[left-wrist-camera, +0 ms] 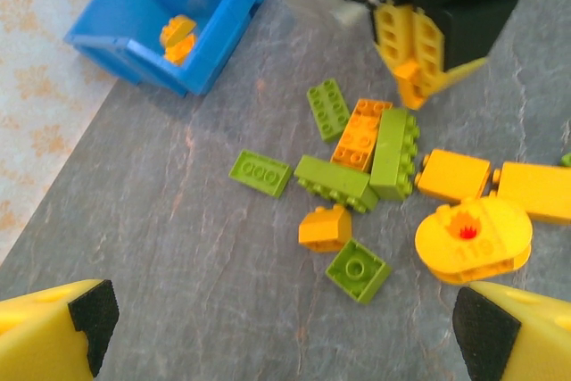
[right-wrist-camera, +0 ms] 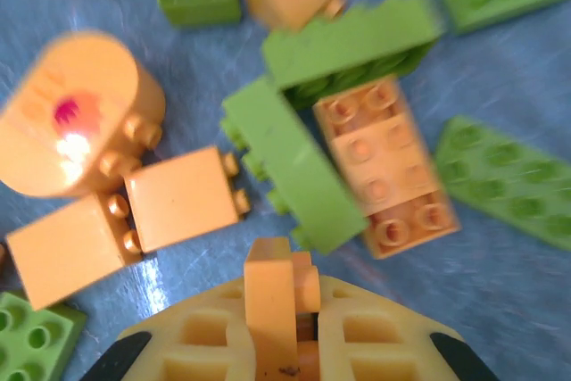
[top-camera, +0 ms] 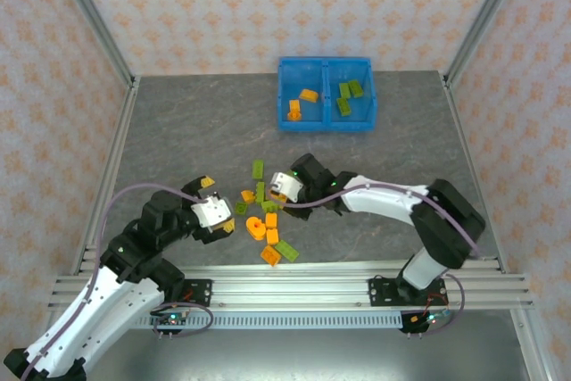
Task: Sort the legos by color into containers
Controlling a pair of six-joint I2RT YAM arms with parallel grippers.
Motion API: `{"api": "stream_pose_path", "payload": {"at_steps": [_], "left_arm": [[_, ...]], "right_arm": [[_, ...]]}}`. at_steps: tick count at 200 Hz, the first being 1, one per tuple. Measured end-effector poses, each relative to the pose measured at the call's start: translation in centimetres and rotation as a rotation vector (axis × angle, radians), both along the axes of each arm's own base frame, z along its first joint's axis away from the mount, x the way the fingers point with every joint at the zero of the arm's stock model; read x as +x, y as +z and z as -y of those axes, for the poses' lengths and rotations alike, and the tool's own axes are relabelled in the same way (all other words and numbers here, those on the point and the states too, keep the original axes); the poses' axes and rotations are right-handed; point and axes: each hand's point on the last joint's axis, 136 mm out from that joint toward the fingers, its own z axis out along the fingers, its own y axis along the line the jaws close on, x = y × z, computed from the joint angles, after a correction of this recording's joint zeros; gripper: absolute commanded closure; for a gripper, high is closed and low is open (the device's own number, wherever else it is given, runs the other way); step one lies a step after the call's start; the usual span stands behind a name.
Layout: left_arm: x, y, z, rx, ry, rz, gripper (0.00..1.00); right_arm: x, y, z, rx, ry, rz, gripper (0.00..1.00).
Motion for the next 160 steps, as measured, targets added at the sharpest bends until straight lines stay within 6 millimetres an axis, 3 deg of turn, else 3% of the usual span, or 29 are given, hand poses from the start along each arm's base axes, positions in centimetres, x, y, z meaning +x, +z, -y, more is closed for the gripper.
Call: {"api": "stream_pose_path", "payload": {"at_steps": [19,60,80,100,124,142,160], "left_arm": [[0.7,0.8,1.1,-0.064,-0.017,0.015,0.00],[3.1,2.6,2.5,-0.201,0.031,0.051,0.00],[3.7,3.0,2.4,-0.210,0.053,0.070,0.00],[4.0,3.1,2.2,-0.205,0.069,0.080,0.00],[4.2,3.0,2.2,-0.200,0.069,0.082,0.00],[4.3,2.9,2.3,-0.197,0.069,0.080,0.00],[4.4,2.7,2.2,-0.188,0.075,0.078,0.00]], "right_arm": [[3.6,4.0,1.0,0.101,-0.152,0.037,0.87],[18.6,12.5,4.1,0.271,-0.670,0.146,0.88],[25.0,14.4,4.6,0.349,-0.851,0.150,0.88],[30.5,13.9,4.5,0.374,-0.964,0.127,0.88],[35.8,11.1,3.3,0.356,-1.029,0.091,0.88],[37.6,8.1,2.4,0.332,-1.051,0.044,0.87],[37.6,4.4,2.1,0.279,-1.074,-0.018,0.86]]}}
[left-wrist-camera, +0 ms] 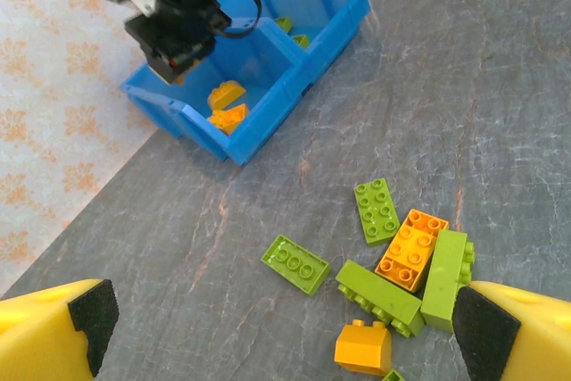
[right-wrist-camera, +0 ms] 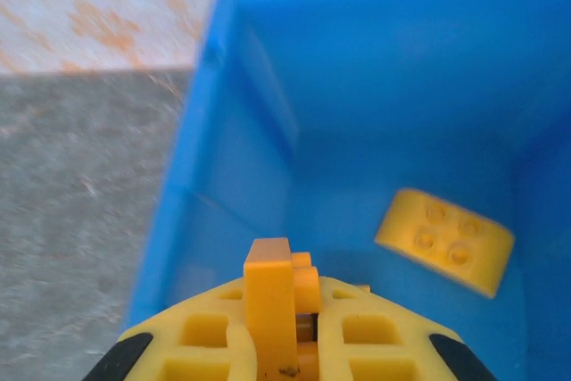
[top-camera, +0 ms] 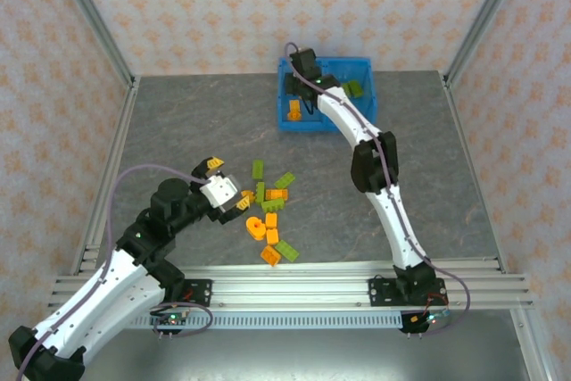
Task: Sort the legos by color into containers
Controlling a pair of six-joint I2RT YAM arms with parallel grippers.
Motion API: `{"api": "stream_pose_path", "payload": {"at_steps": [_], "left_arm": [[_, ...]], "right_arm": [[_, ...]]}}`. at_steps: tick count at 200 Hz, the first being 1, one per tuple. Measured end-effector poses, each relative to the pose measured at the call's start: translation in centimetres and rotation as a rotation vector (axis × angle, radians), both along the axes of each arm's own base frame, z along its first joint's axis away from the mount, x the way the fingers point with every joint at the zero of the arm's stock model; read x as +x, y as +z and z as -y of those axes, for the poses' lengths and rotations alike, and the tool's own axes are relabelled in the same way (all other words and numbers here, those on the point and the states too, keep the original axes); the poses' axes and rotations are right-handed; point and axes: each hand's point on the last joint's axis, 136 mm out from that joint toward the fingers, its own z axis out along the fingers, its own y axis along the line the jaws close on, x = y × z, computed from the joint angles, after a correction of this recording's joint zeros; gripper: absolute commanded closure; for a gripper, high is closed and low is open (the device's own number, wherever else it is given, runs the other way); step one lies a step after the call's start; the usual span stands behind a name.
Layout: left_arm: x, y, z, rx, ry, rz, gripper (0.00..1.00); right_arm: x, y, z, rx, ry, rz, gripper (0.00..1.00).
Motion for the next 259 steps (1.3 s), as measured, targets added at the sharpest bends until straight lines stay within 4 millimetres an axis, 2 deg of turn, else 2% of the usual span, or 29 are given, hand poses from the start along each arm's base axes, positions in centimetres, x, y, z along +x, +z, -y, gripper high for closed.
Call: {"api": "stream_pose_path", "payload": {"at_steps": [14,26,64,107,127,141,155,178,193,203,216,233,245,259], "left_arm": [[0.1,-0.2,0.0,0.007,0.002,-0.002,0.00],[0.1,-0.2,0.0,0.007,0.002,-0.002,0.00],[0.1,-0.4,0.0,0.026,-0.005,0.000,0.00],[0.2,-0.7,0.0,0.029,-0.005,-0.005,0.00],[0.2,-0.7,0.0,0.031,-0.006,-0.002,0.00],[0.2,-0.7,0.0,0.035,-0.008,0.002,0.00],[0.1,-0.7,0.0,0.042,-0.012,0.009,0.00],[0.1,-1.0,0.0,0.054,-0.016,0.008,0.00],[0.2,-1.2,0.0,0.062,-0.014,0.004,0.00],[0.3,-1.4,0.0,0.068,-0.014,0.000,0.00],[0.4,-1.6,-0.1,0.077,-0.010,-0.001,0.00],[0.5,-1.5,-0.3,0.084,-0.003,0.004,0.00],[0.6,-1.5,-0.5,0.086,0.007,0.009,0.00],[0.6,-1.4,-0.8,0.089,0.023,0.018,0.00]], "right_arm": [[-0.6,-2.2,0.3,-0.019,-0.009,-0.060,0.85],[-1.1,-2.9,0.5,-0.027,-0.013,-0.087,0.83],[-1.5,-3.1,0.1,-0.004,-0.003,-0.111,0.68],[-2.1,-3.4,0.4,-0.026,0.011,-0.136,0.66],[-3.5,-2.5,1.1,-0.049,0.021,-0.158,0.66],[-5.7,-1.0,2.2,-0.058,0.024,-0.174,0.64],[-8.9,1.4,3.7,-0.055,0.027,-0.166,0.60],[-15.1,7.4,5.7,-0.015,0.031,-0.076,0.55],[-19.2,10.8,5.3,0.020,0.066,0.006,0.51],[-22.1,11.7,4.1,0.037,0.117,0.038,0.49],[-25.9,11.1,1.6,0.023,0.224,0.037,0.47],[-29.7,7.7,-1.6,-0.039,0.372,-0.034,0.43],[-31.2,4.7,-2.7,-0.090,0.432,-0.112,0.37],[-31.9,1.5,-3.2,-0.154,0.455,-0.197,0.36]]}}
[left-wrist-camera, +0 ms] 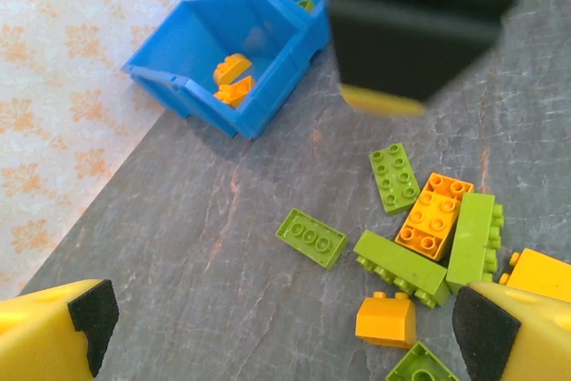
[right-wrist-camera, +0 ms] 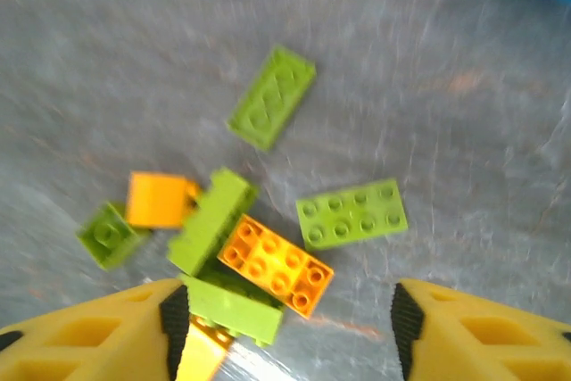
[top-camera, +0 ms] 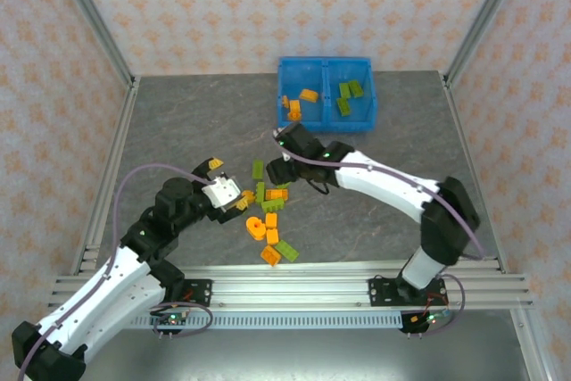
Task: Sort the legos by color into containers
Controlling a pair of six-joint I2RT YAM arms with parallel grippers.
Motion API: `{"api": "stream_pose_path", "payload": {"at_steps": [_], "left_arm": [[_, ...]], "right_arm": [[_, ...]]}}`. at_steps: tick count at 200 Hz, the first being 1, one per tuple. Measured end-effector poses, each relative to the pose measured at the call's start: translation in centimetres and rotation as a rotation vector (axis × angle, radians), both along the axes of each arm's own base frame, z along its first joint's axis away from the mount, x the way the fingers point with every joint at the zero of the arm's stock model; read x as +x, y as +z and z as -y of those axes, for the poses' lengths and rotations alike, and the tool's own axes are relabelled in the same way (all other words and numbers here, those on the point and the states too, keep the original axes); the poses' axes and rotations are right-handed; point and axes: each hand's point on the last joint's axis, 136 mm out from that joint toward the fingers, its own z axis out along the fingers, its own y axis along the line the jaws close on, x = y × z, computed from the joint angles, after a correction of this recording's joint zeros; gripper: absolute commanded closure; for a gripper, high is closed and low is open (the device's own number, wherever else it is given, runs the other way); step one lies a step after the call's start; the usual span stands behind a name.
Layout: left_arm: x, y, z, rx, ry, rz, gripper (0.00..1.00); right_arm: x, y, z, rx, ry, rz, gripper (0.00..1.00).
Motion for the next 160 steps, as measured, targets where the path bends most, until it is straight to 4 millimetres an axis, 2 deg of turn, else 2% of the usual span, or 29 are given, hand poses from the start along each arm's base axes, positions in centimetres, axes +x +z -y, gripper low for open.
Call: {"api": "stream_pose_path", "payload": {"at_steps": [21,63,90,107,127,145,160], "left_arm": [[0.1,0.6,-0.6,0.003,0.032,0.027,0.00],[0.1,1.9,-2.5,0.002,0.124,0.099,0.00],[-0.1,1.9,-3.6,0.001,0.167,0.129,0.00],[0.0,1.8,-3.8,0.005,0.181,0.131,0.00],[0.0,1.8,-4.0,0.009,0.190,0.131,0.00],[0.1,1.6,-3.9,0.011,0.190,0.127,0.00],[0.1,1.5,-3.9,0.016,0.189,0.120,0.00]], "right_arm": [[1.1,-2.5,-1.3,-0.065,-0.051,-0.070,0.38],[7.3,-2.9,-6.0,-0.027,-0.270,-0.066,0.35],[9.8,-5.0,-7.9,-0.046,-0.366,-0.068,0.33],[10.2,-7.4,-8.4,-0.087,-0.398,-0.081,0.33],[9.7,-10.0,-8.0,-0.152,-0.422,-0.105,0.32],[9.0,-11.3,-7.5,-0.194,-0.431,-0.127,0.33],[8.8,-11.5,-7.4,-0.198,-0.440,-0.136,0.40]]}}
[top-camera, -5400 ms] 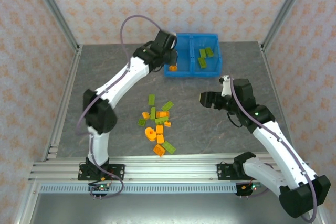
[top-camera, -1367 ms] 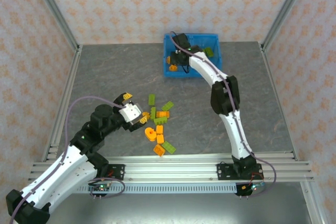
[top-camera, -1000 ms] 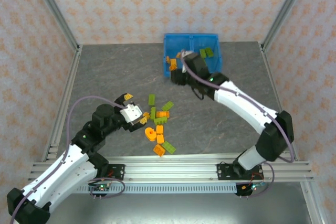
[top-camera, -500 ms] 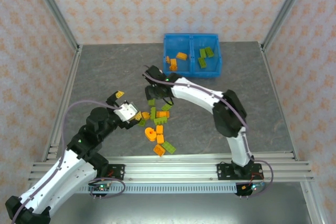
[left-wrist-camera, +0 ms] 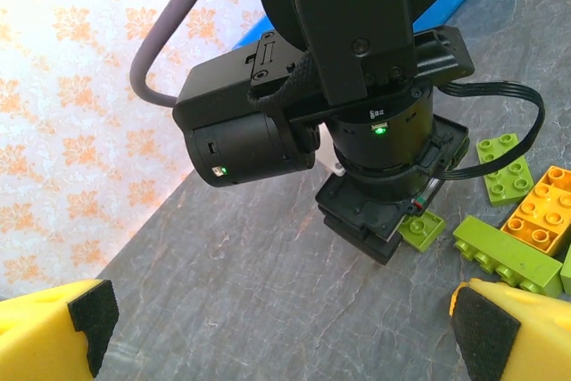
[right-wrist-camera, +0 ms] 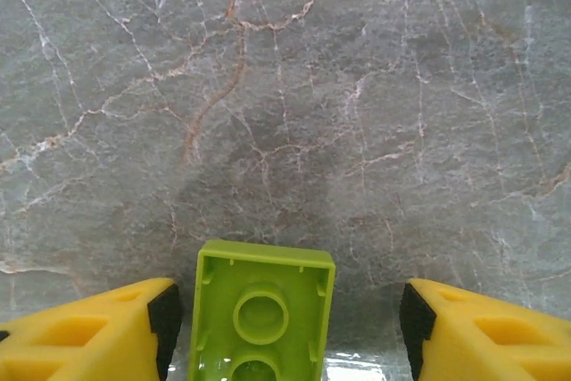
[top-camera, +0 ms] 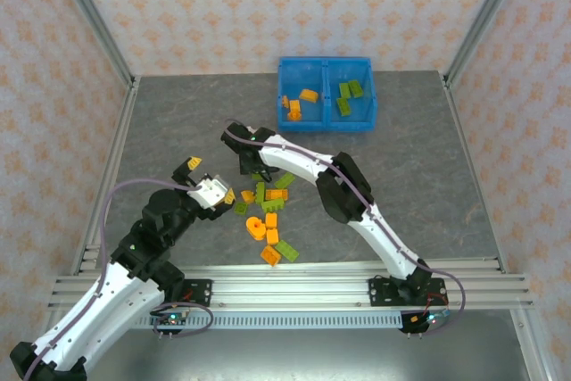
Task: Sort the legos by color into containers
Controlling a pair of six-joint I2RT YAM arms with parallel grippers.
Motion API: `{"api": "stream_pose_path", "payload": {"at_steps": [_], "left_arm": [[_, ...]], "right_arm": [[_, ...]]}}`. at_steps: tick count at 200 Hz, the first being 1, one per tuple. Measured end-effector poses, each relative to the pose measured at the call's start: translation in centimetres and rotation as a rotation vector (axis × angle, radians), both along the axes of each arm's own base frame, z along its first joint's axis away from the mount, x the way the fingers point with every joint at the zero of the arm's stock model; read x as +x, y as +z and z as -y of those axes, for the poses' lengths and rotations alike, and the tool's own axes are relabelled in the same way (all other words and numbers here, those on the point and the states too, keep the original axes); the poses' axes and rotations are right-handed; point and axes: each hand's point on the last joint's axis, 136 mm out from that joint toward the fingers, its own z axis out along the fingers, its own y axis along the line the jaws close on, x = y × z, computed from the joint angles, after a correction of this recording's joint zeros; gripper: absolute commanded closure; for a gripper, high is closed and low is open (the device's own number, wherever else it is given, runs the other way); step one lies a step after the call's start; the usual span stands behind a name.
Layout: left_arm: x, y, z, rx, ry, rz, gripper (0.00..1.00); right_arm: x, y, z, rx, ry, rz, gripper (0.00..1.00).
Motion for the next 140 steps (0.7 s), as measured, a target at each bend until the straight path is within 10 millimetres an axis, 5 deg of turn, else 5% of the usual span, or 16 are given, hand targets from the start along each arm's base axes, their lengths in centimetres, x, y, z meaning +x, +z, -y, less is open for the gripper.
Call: {"api": "stream_pose_path", "payload": {"at_steps": [35,85,119,140], "left_arm": [[0.3,-0.8,0.2,0.025,-0.004,-0.025,0.00],[0.3,-0.9,0.3,0.033,-0.013,-0.029,0.00],[0.1,-1.2,0.8,0.029,-0.043,-0.042,0.00],[-0.3,-1.5,1.6,0.020,-0.090,-0.058,0.00]], "right_arm": [[-0.3,-0.3,-0.2,0.035,-0.046,-0.014,0.59],[-0.5,0.0,0.3,0.066,-0.085,-0.006,0.71],[-2.0,0.9,3.3,0.039,-0.101,-0.005,0.73],[-1.5,4.6,6.3,0.068,-0.130,0.061,0.73]]}}
